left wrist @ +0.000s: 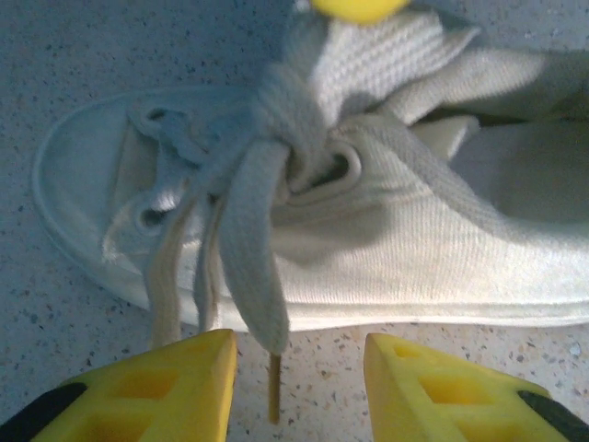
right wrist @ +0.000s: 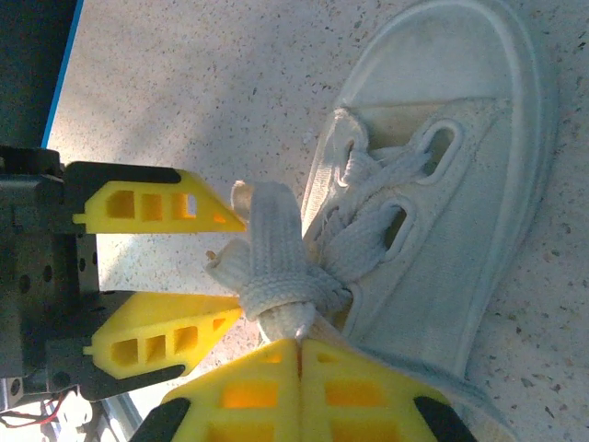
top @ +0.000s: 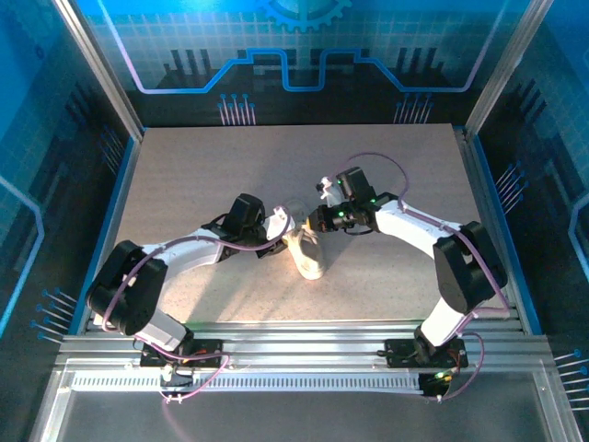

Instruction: Tie the shoes

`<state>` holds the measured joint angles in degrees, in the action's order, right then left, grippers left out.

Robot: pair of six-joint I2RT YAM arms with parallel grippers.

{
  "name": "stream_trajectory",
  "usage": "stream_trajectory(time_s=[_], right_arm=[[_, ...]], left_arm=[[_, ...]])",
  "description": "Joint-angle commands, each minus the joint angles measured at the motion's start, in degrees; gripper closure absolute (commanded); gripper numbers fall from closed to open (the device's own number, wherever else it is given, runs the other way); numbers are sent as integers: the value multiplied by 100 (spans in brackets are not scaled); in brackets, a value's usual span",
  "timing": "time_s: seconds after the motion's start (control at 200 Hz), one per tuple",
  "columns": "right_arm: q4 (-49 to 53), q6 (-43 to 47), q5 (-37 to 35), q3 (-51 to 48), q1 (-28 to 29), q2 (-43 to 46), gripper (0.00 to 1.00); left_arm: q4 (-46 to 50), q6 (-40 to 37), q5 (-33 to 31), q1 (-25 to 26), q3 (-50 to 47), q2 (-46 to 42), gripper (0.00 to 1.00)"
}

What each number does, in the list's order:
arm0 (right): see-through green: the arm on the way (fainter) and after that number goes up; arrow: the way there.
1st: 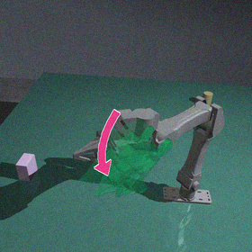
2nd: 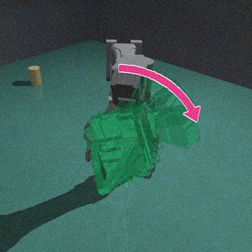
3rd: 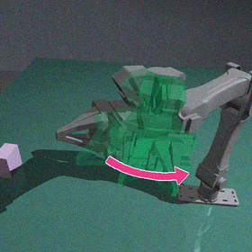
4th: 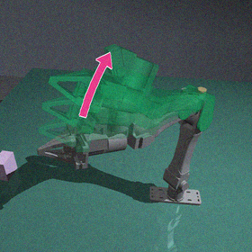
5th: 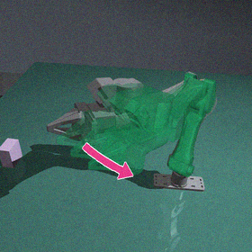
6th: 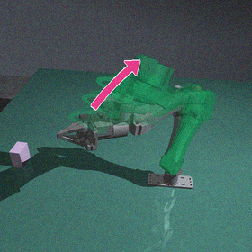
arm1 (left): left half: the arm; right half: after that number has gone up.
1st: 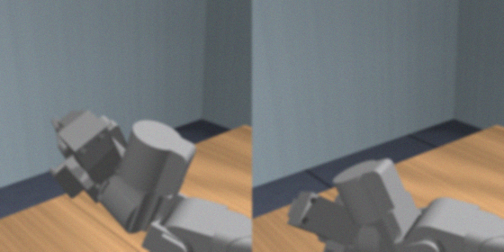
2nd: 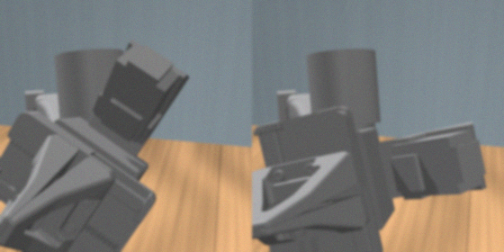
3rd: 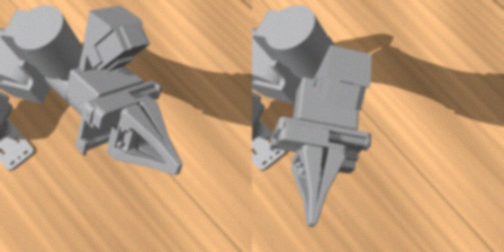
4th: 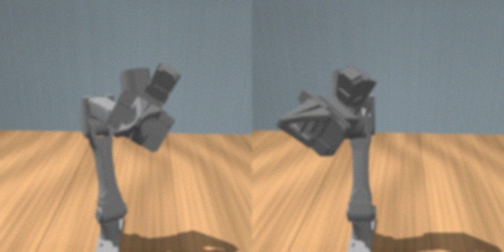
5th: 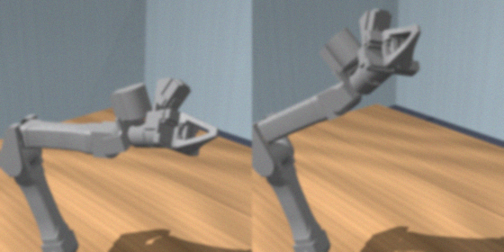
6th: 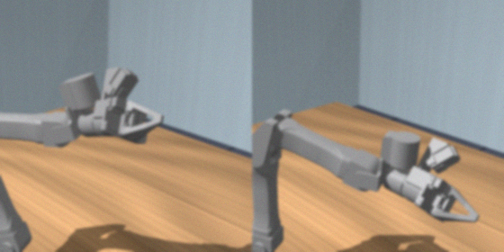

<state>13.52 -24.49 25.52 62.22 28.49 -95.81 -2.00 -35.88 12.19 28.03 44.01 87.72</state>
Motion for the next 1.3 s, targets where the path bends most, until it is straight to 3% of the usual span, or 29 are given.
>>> stream_trajectory(time_s=[0.0,0.075,0.18,0.61,1.296], right_arm=[[124,88,89,173,7,-67,100],[138,100,87,192,16,-71,100],[183,135,94,237,8,-69,100],[1041,826,257,920,-547,-455,100],[1075,1130,103,1382,-906,-1067,99]], left_arm=[[-75,50,54,53,243,134,63],[75,20,127,59,347,190,75],[261,8,154,80,422,203,100],[789,87,-20,126,47,-137,100],[828,208,-18,190,-49,-150,100]])
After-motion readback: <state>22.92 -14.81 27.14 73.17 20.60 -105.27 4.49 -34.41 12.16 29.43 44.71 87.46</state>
